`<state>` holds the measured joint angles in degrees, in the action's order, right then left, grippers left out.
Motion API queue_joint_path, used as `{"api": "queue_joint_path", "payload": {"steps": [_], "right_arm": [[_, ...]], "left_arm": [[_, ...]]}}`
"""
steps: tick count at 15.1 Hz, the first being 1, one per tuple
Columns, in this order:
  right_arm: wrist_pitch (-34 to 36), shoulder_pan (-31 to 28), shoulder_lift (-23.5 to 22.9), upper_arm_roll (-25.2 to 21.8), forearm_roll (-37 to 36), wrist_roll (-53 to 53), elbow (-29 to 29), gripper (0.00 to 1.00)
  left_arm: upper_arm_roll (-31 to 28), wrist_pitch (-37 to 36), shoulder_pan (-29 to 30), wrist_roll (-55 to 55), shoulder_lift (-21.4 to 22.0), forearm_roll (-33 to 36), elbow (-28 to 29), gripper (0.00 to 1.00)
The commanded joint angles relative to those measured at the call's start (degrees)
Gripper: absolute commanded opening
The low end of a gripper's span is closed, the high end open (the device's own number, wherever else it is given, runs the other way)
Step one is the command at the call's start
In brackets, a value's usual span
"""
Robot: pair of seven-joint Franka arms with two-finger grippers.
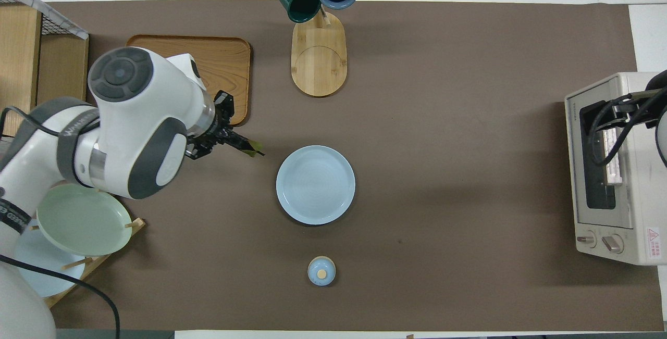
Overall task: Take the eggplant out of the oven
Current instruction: 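Carry the eggplant with the left gripper to the wooden tray, then lower the eggplant onto the wooden tray and open the left gripper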
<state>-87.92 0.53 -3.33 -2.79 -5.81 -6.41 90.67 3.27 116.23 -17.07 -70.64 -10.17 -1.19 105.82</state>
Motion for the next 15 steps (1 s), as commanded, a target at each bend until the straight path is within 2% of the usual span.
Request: {"api": "queue_joint_path", "payload": {"steps": [1, 5, 7, 9, 11, 13, 15], "right_arm": [[0.65, 1.31, 2.88, -1.43, 1.06, -1.41, 3.01, 1.0], [-0.58, 1.75, 3.59, -1.43, 0.45, -1.15, 4.08, 1.0], [-0.32, 1.23, 3.94, -1.69, 0.97, -0.97, 4.34, 1.0], [-0.23, 1.49, 3.24, -1.96, 1.06, -1.06, 3.99, 1.0], [-0.41, 1.4, 3.24, -1.96, 1.15, -1.06, 3.73, 1.0], [-0.41, 1.23, 3.42, -1.96, 1.15, -1.14, 3.37, 1.0], [0.64, 0.18, 3.77, -1.87, 1.67, -1.49, 3.46, 1.0]], "left_arm": [[0.68, -1.36, 5.09, 18.1, -2.4, 0.05, -4.03, 0.0], [0.68, 1.27, 11.0, 40.8, -5.81, -1.45, -6.14, 0.0], [0.68, 1.9, 11.44, 44.61, -11.16, -1.01, -10.69, 0.0], [0.68, 0.41, 12.58, 46.37, -16.87, -0.83, -17.71, 0.0], [0.68, 1.54, 12.67, 47.43, -21.28, -0.92, -21.69, 0.0], [0.68, 3.64, 12.85, 49.36, -24.1, -1.1, -23.81, 0.0], [0.77, 9.17, 13.28, 51.99, -24.99, -1.45, -22.94, 0.0]]}}
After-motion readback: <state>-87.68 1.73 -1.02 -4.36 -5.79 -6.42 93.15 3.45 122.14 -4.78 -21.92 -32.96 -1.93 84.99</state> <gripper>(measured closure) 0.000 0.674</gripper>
